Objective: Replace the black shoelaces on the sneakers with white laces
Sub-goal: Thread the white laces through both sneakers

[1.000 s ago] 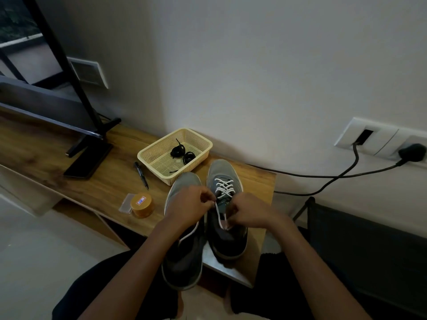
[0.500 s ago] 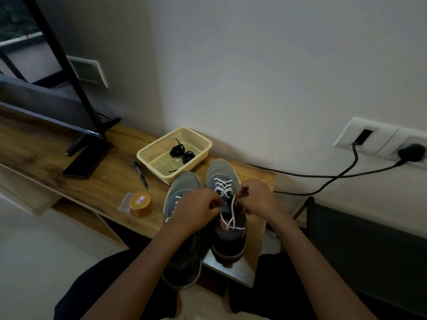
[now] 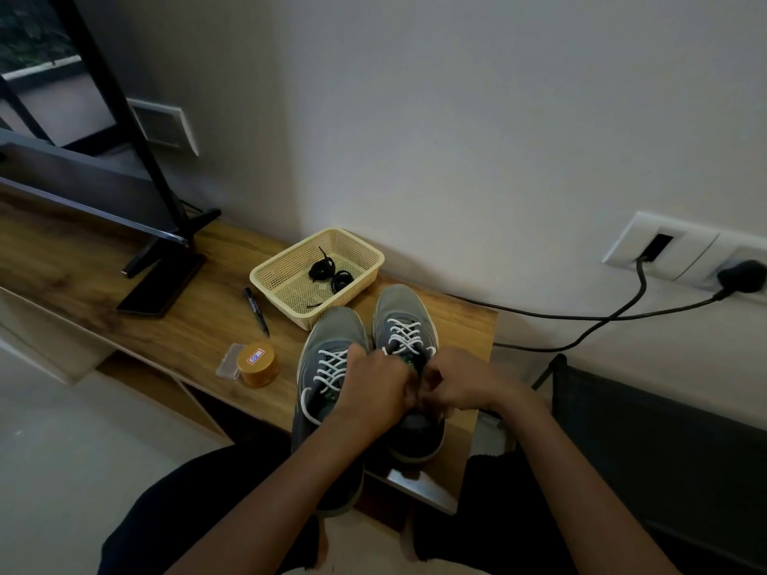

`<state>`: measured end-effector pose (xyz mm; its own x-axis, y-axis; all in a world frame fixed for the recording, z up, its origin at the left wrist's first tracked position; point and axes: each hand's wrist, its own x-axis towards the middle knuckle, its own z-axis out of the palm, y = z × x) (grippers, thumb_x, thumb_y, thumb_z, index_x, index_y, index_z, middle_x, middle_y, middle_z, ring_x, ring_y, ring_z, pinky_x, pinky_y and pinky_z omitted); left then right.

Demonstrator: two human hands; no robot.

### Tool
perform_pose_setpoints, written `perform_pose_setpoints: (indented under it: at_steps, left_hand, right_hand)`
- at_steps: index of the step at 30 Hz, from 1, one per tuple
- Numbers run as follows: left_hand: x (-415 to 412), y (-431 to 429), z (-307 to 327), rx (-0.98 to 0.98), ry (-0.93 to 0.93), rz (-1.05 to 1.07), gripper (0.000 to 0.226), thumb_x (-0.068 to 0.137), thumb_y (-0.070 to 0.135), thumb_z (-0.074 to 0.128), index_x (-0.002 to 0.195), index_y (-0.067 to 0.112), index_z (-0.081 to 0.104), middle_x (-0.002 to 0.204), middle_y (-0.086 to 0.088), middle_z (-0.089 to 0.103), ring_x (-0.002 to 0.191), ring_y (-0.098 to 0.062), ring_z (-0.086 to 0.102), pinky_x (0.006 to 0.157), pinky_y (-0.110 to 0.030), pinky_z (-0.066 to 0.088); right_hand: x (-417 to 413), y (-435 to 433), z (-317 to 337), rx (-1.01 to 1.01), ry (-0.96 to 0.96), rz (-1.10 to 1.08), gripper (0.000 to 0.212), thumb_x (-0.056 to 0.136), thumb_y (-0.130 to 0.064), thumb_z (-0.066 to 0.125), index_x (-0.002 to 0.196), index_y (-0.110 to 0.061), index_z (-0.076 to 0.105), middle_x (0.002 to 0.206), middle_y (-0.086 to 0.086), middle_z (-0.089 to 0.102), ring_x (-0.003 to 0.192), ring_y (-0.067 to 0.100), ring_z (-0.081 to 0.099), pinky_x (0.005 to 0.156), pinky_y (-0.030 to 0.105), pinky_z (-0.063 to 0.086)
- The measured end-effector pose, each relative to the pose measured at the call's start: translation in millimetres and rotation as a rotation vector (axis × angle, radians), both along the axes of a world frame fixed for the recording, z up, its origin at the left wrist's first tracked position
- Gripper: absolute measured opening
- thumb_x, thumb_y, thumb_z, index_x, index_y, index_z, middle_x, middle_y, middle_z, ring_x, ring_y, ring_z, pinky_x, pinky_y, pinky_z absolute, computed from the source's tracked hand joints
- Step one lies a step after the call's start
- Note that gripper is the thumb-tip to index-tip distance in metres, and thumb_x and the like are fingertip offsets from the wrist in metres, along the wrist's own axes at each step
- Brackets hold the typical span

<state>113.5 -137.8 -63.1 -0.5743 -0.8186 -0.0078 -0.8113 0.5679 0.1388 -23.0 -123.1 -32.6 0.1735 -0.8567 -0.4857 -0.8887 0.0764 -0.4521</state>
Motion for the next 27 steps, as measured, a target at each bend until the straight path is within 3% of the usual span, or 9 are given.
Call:
perform_pose_setpoints:
  at_steps: [4, 7, 10, 13, 15, 18, 21, 23, 27]
  left_hand:
    - [9.2, -6.1, 4.9, 0.050, 0.119, 0.049, 0.014, 0.088, 0.031, 0.058, 0.096, 0.025, 0.068, 0.101, 0.004, 0.067, 0.097, -0.016, 0.060, 0.087, -0.033, 0.033]
    - [25.6, -16.3, 16.6, 0.223, 0.380, 0.153, 0.013, 0.087, 0.019, 0.062, 0.096, 0.025, 0.070, 0.100, 0.007, 0.069, 0.090, -0.009, 0.063, 0.081, -0.026, 0.048]
    - [49.6, -24.8, 28.8, 0.216, 0.595, 0.294, 0.014, 0.088, 0.016, 0.061, 0.085, 0.027, 0.067, 0.092, 0.009, 0.068, 0.082, -0.004, 0.061, 0.078, -0.026, 0.051]
    - [73.7, -10.2, 28.8, 0.202, 0.688, 0.466, 0.011, 0.091, 0.017, 0.058, 0.092, 0.025, 0.066, 0.094, 0.008, 0.066, 0.086, -0.008, 0.061, 0.078, -0.028, 0.049]
    - [82.9, 14.5, 22.3, 0.189, 0.669, 0.520, 0.012, 0.090, 0.019, 0.058, 0.098, 0.024, 0.066, 0.101, 0.005, 0.064, 0.094, -0.011, 0.059, 0.082, -0.029, 0.047]
    - [83.1, 55.5, 11.8, 0.107, 0.482, 0.508, 0.018, 0.089, 0.032, 0.059, 0.106, 0.028, 0.063, 0.117, 0.005, 0.054, 0.113, -0.015, 0.043, 0.086, -0.023, 0.031]
    - [76.6, 90.5, 3.5, 0.166, 0.303, 0.550, 0.037, 0.088, 0.046, 0.057, 0.122, 0.031, 0.054, 0.131, 0.002, 0.041, 0.126, -0.021, 0.030, 0.096, -0.031, 0.037]
    - [73.8, 108.6, -6.4, 0.200, 0.215, 0.549, 0.042, 0.088, 0.044, 0.056, 0.128, 0.033, 0.047, 0.138, -0.001, 0.033, 0.130, -0.024, 0.027, 0.099, -0.035, 0.042]
    - [74.0, 118.6, -15.6, 0.311, 0.309, 0.592, 0.045, 0.090, 0.026, 0.057, 0.132, 0.035, 0.043, 0.134, -0.005, 0.040, 0.117, -0.023, 0.048, 0.089, -0.034, 0.048]
  right_hand:
    - [13.3, -2.8, -8.3, -0.224, 0.041, -0.046, 0.023, 0.083, -0.014, 0.062, 0.064, -0.018, 0.050, 0.073, 0.002, 0.052, 0.071, 0.018, 0.051, 0.055, 0.026, 0.038]
    - [15.6, -0.6, -12.1, -0.210, 0.019, -0.054, 0.004, 0.076, -0.012, 0.066, 0.078, -0.010, 0.063, 0.082, 0.007, 0.063, 0.078, 0.020, 0.060, 0.063, 0.033, 0.051]
    - [16.6, 6.8, -6.4, -0.213, -0.020, -0.047, 0.008, 0.079, -0.009, 0.064, 0.084, -0.012, 0.070, 0.087, 0.004, 0.067, 0.080, 0.016, 0.061, 0.070, 0.034, 0.051]
    - [14.8, 19.1, -1.5, -0.356, -0.054, -0.165, 0.011, 0.086, -0.013, 0.060, 0.091, -0.013, 0.070, 0.091, 0.003, 0.065, 0.085, 0.017, 0.059, 0.073, 0.034, 0.050]
    - [15.2, 31.6, -4.5, -0.403, -0.092, -0.231, 0.013, 0.088, -0.015, 0.059, 0.094, -0.012, 0.070, 0.097, 0.004, 0.066, 0.088, 0.017, 0.059, 0.076, 0.033, 0.050]
    - [21.4, 51.3, -17.0, -0.455, -0.042, -0.235, 0.018, 0.088, -0.022, 0.059, 0.102, -0.016, 0.069, 0.109, 0.002, 0.060, 0.103, 0.016, 0.050, 0.084, 0.031, 0.044]
    - [31.1, 65.9, -29.5, -0.480, 0.072, -0.209, 0.030, 0.089, -0.034, 0.056, 0.116, -0.022, 0.062, 0.120, -0.001, 0.052, 0.114, 0.021, 0.039, 0.094, 0.036, 0.038]
    - [39.2, 74.6, -35.4, -0.478, 0.124, -0.182, 0.038, 0.088, -0.036, 0.055, 0.123, -0.021, 0.056, 0.124, -0.001, 0.048, 0.114, 0.021, 0.037, 0.093, 0.032, 0.036]
    - [49.5, 83.9, -44.0, -0.563, 0.261, -0.232, 0.041, 0.084, -0.033, 0.060, 0.123, -0.022, 0.053, 0.129, 0.003, 0.038, 0.115, 0.023, 0.037, 0.092, 0.031, 0.036]
